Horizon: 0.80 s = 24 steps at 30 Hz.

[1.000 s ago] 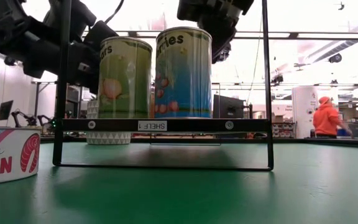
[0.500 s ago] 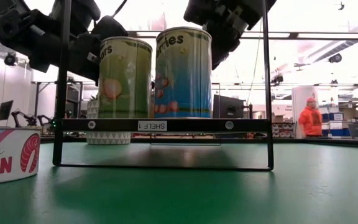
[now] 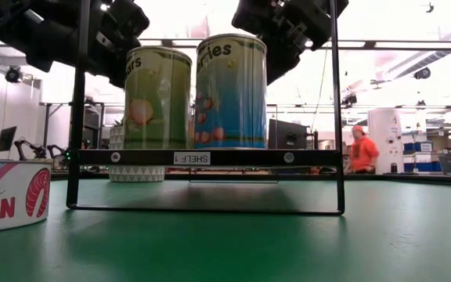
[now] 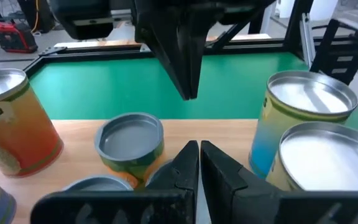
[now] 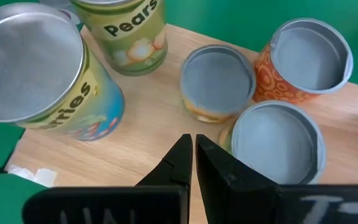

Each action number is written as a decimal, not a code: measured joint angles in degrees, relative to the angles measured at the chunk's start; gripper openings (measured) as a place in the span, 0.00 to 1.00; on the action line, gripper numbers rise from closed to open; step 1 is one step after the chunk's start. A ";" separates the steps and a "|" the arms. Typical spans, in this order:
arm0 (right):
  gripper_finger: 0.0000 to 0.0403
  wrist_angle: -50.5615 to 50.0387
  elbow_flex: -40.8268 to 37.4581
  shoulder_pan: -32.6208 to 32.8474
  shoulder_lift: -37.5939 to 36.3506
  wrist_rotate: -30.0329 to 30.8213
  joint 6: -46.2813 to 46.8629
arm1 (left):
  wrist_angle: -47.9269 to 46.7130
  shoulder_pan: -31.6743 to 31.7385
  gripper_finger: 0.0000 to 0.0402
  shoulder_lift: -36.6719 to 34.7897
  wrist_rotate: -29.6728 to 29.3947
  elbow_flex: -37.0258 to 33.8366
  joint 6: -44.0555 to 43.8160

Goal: Pick and place cans onto a shelf
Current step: Adjust the canned goods on the shelf

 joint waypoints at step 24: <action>0.03 9.08 -0.09 -0.64 -1.61 -0.02 -12.36 | -8.87 -0.18 0.00 13.00 -0.11 9.40 -9.40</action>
